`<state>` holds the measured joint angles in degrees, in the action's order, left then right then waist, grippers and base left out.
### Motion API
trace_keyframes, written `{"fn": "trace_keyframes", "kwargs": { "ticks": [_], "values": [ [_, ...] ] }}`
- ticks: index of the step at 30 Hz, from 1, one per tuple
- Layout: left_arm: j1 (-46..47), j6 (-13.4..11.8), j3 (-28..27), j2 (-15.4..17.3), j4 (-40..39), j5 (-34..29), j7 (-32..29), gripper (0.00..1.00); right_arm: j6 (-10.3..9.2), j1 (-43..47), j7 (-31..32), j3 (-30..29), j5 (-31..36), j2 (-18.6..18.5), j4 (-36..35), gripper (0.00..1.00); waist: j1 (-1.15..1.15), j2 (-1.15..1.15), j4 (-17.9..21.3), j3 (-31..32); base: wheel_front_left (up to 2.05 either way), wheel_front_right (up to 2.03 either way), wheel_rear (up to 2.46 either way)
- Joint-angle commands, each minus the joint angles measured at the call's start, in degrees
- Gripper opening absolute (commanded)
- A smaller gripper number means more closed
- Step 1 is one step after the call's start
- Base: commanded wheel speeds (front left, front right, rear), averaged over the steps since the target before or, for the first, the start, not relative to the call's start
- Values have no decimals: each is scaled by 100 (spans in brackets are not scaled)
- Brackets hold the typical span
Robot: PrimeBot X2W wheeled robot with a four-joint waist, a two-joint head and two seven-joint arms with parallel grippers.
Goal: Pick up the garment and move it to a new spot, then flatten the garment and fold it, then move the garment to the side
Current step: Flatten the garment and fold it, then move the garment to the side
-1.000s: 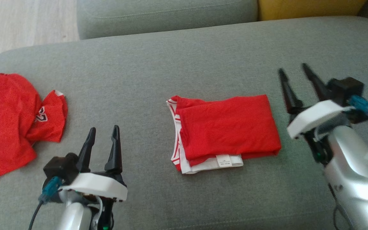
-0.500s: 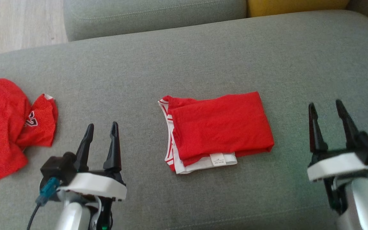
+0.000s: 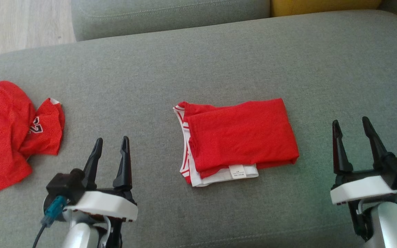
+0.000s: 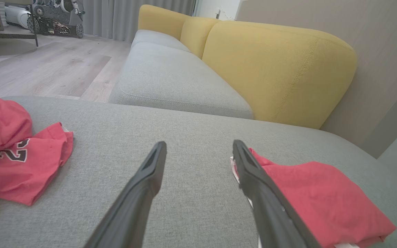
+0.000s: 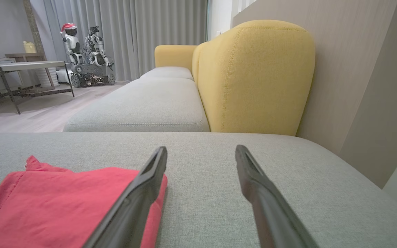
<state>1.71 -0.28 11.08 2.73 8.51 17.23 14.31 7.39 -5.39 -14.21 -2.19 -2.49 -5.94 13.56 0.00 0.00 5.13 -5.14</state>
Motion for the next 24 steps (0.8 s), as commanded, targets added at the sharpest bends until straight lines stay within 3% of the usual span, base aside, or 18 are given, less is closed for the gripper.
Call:
{"fn": "trace_keyframes", "kwargs": {
  "ticks": [1, 9, 16, 24],
  "values": [
    [214, -32, -139, 15, -219, -24, 69, 100, 10, -95, -72, 90, 28, -26, -209, 100, 0, 0, -8, -9, 0, 0, 0],
    [323, -7, -108, 15, -202, -54, 69, 100, 10, -326, 382, 294, -179, -45, 56, 100, 0, 0, -77, -274, 0, 0, 0],
    [547, 53, -34, 15, -142, -108, 69, 100, 10, -982, 1103, 421, -771, 56, 709, 100, 0, 0, -246, -680, 0, 0, 0],
    [687, 74, 16, 15, -113, -132, 69, 100, 10, -1336, 1370, 494, -846, 161, 1375, 100, 0, 0, -408, -900, 0, 0, 0]
  ]
}}
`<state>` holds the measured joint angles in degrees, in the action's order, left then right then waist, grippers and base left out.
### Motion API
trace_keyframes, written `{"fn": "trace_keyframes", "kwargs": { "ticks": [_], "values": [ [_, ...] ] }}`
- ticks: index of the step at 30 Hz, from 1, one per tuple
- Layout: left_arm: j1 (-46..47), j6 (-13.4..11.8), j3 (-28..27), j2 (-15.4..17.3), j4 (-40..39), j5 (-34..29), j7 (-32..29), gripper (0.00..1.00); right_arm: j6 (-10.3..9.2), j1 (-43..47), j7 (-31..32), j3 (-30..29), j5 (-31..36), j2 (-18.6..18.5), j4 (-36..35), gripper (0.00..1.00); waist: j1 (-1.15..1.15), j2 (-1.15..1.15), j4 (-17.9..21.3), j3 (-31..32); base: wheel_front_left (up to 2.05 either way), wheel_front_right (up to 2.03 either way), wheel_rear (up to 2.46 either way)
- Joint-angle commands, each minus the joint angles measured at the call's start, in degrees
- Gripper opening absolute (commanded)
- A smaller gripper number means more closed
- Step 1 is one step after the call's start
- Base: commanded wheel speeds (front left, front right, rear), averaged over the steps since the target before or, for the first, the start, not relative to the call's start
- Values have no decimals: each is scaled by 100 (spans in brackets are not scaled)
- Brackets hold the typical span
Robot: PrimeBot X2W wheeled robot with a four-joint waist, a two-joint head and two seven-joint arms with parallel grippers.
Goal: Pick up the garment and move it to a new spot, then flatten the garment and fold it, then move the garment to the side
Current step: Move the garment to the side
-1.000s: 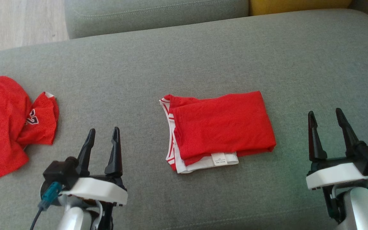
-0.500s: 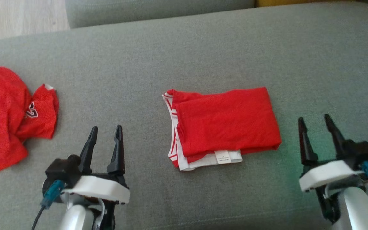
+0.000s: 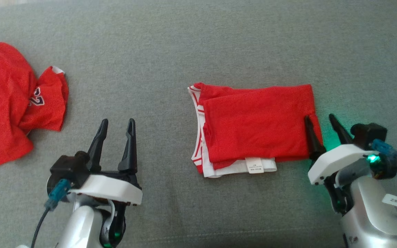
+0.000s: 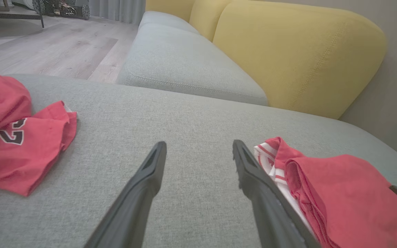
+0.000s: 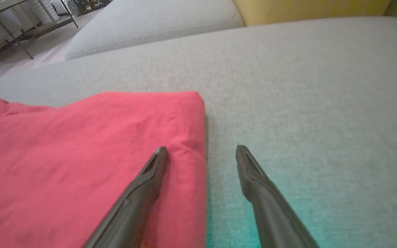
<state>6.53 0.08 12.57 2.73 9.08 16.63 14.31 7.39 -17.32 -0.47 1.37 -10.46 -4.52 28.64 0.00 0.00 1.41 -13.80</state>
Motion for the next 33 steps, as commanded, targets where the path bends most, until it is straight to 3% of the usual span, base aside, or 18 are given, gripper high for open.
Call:
{"fn": "trace_keyframes", "kwargs": {
  "ticks": [1, 4, 5, 6, 7, 11, 15, 23, 28, 33],
  "values": [
    [211, 42, -135, 15, -164, -76, 69, 100, 10, -170, 11, 143, -72, 33, -36, 100, 0, 0, -46, -45, 0, 0, 0],
    [222, 46, -150, 15, -150, -88, 69, 100, 10, -248, 5, 235, -63, 55, 225, 100, 0, 0, -57, -57, 0, 0, 0],
    [223, 45, -157, 15, -146, -92, 69, 100, 10, -275, -4, 291, -41, 56, 302, 82, 0, 0, -55, -57, 0, 0, 0],
    [224, 43, -163, 15, -142, -93, 69, 100, 10, -303, -25, 338, -19, 50, 370, 15, 0, 0, -50, -53, 0, 0, 0],
    [226, 42, -166, 15, -139, -94, 69, 100, 10, -329, -50, 375, -11, 46, 433, 0, 0, 0, -41, -45, 0, 0, 0],
    [219, 38, -173, 15, -131, -90, 69, 100, 10, -450, -258, 619, 171, -80, 575, 0, 0, 0, 44, 27, 0, 0, 0],
    [193, 40, -187, 15, -148, -88, 69, 100, 10, -651, -580, 949, 538, -436, 506, 0, 0, 0, 203, 98, 0, 0, 0],
    [328, 83, -190, 15, -290, -142, 69, 100, 10, -1384, -578, 1407, 427, -1680, 129, 0, 0, 0, 520, -86, 0, 0, 0],
    [551, 140, -138, 15, -373, -203, 69, 100, 10, -1833, -332, 1204, 198, -2629, 442, 0, 0, 0, 562, -424, 0, 0, 0],
    [694, 188, -156, 15, -424, -249, 69, 100, 10, -2166, -12, 581, 405, -2919, 899, 0, 0, 0, 559, -706, 0, 0, 0]
  ]
}}
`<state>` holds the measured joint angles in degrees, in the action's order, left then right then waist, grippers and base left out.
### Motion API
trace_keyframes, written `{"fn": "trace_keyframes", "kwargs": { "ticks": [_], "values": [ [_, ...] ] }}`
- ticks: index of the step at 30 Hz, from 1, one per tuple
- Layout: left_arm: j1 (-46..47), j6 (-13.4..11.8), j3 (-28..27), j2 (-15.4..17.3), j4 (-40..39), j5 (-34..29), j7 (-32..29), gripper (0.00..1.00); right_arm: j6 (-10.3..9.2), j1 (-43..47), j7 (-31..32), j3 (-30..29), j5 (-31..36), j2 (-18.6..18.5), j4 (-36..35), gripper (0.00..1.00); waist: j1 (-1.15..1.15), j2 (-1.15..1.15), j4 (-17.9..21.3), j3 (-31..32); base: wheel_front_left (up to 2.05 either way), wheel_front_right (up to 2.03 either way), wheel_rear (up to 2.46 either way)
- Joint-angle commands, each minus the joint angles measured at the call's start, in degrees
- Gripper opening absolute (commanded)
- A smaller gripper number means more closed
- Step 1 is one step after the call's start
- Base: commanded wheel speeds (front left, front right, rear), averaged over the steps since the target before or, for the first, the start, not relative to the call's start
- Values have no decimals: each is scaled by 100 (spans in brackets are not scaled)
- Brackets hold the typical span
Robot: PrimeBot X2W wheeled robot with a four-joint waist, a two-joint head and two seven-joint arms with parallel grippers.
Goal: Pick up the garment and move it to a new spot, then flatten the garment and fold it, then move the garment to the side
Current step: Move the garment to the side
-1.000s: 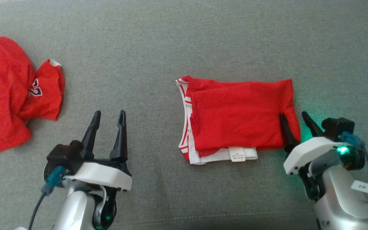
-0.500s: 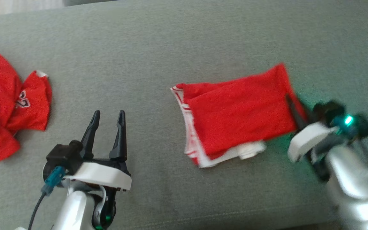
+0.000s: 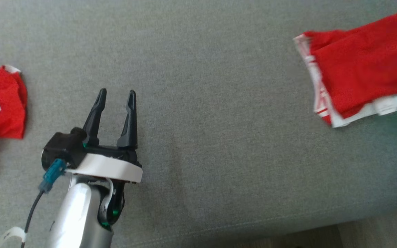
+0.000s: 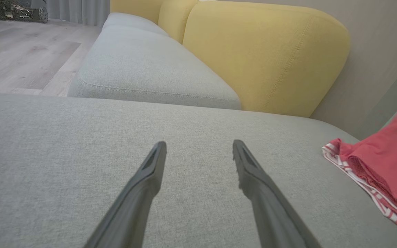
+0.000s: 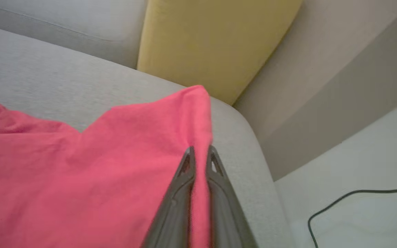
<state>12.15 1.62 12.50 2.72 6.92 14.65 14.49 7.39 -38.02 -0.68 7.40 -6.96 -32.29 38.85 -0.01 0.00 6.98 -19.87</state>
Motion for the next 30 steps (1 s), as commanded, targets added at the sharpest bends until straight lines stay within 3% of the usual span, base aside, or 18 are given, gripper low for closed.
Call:
{"fn": "trace_keyframes", "kwargs": {
  "ticks": [1, 10, 18, 19, 20, 21, 30],
  "values": [
    [143, 43, -157, 16, -207, -56, 51, 100, 10, -135, 60, -176, 134, -118, -69, 0, 1, 0, -1, -135, 0, 0, 0],
    [153, 90, -234, 16, -171, -81, 51, 100, 10, -236, 81, -1268, 778, 152, 86, 0, 1, 0, -36, -243, 0, 0, 0],
    [166, 90, -268, 16, -135, -81, 51, 100, 10, -235, -29, -1587, 850, 322, 101, 0, 1, 0, -39, -241, 0, 0, 0],
    [166, 89, -264, 16, -126, -77, 51, 100, 10, -224, -50, -1580, 850, 353, 90, 30, 1, 0, -40, -232, 0, 0, 0],
    [164, 88, -261, 16, -116, -74, 51, 100, 10, -217, -46, -1601, 820, 400, 92, 74, 1, 0, -41, -218, 0, 0, 0],
    [160, 87, -259, 16, -107, -70, 51, 100, 10, -213, -44, -1612, 808, 433, 82, 100, 1, 0, -41, -199, 0, 0, 0],
    [49, 33, -247, 16, -45, 63, 51, 100, 10, -204, -163, -1307, 649, 862, -448, 100, 1, 0, -81, 229, 0, 0, 0]
  ]
}}
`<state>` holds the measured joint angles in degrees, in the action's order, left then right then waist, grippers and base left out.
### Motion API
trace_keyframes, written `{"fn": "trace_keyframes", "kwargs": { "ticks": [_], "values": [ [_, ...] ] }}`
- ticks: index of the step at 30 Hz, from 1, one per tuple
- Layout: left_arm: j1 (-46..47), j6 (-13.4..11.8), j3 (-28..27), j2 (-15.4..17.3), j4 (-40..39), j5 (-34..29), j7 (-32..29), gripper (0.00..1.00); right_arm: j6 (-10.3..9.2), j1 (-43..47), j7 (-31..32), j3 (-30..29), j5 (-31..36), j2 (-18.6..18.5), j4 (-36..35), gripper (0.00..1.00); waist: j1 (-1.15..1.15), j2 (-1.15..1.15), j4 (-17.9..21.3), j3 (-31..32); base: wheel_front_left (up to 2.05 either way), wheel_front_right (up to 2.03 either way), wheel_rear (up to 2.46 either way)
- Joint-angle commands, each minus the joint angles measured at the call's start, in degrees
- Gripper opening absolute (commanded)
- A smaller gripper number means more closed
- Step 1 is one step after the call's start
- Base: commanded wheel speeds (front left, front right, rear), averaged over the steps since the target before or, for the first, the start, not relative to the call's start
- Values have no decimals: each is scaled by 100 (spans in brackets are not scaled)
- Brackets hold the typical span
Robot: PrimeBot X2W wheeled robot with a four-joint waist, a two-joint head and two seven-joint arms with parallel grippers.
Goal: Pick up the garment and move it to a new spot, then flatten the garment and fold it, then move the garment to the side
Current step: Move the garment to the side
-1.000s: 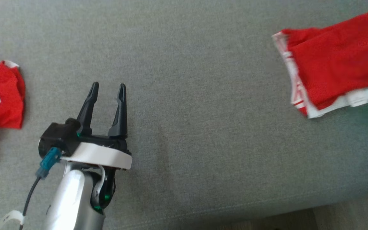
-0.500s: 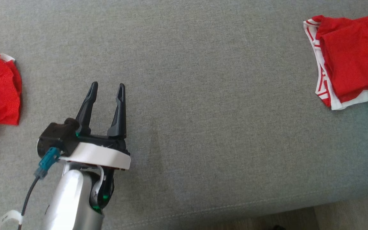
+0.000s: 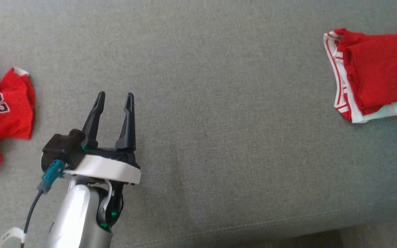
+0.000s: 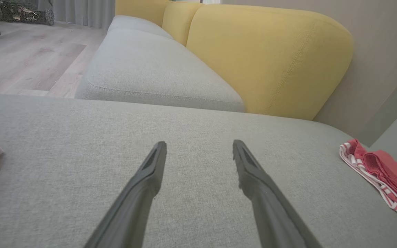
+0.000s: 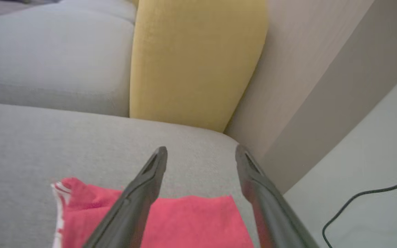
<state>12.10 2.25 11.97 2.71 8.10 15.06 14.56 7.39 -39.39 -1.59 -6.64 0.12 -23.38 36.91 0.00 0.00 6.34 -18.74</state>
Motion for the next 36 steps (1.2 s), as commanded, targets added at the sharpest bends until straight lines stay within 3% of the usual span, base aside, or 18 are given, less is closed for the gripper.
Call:
{"fn": "trace_keyframes", "kwargs": {
  "ticks": [1, 9, 18, 28, 36],
  "values": [
    [36, -44, -190, 17, -168, 46, 44, 100, 10, -54, -80, 141, -82, 56, -365, 100, 0, 0, -29, 186, 0, 0, 0],
    [-184, -184, -205, 17, -231, 221, 44, 100, 10, 432, -148, 628, -380, 826, -1333, 100, 0, 0, -132, 787, 0, 0, 0],
    [-554, -277, -210, 17, -207, 273, 44, 100, 10, 1604, -547, 836, -571, 1496, -2066, 100, 0, 0, -325, 1323, 0, 0, 0],
    [-1135, -420, -159, 17, -21, 190, 44, 100, 10, 2986, -1067, 910, -317, 1882, -2306, 100, 0, 0, -454, 1781, 0, 0, 0],
    [-1509, -649, -224, 17, -202, 74, 44, 100, 10, 3545, -1276, 876, -136, 2028, -2426, 100, 0, 0, -500, 1889, 0, 0, 0]
  ]
}}
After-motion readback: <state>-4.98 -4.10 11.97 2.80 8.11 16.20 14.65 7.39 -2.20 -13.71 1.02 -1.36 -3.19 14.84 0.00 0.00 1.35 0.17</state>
